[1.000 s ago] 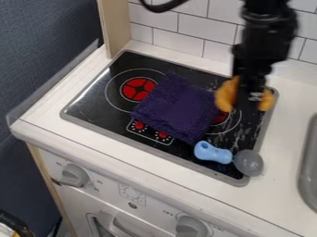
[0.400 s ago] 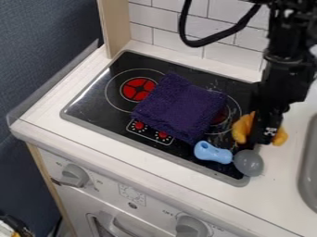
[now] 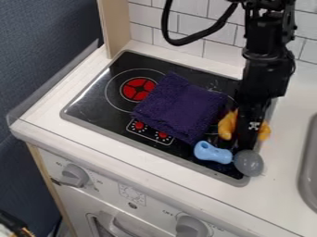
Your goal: Put the croissant on the right side of the stove
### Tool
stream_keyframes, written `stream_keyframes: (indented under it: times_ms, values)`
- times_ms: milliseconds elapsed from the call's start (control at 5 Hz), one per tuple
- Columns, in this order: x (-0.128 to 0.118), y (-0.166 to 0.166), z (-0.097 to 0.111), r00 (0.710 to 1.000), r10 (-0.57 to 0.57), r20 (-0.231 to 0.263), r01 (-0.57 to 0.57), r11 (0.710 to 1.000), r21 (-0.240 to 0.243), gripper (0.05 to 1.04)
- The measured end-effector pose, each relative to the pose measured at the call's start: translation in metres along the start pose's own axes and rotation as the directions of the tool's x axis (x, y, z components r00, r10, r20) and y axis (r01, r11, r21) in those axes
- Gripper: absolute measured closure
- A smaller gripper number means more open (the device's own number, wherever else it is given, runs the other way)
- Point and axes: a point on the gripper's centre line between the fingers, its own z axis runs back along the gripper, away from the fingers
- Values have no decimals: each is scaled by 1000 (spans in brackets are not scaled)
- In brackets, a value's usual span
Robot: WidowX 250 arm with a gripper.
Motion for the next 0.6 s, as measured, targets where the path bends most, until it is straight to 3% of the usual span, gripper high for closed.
stream_keyframes:
  times_ms: [200,400,600]
  values:
    - [-1,-1,-1,1000,-14,-9,14,1000,-14,369]
    - [-2,-5,-1,997,-46,-54,45,999,-17,103]
    - [-2,-8,5,998,-38,-55,37,999,-12,81]
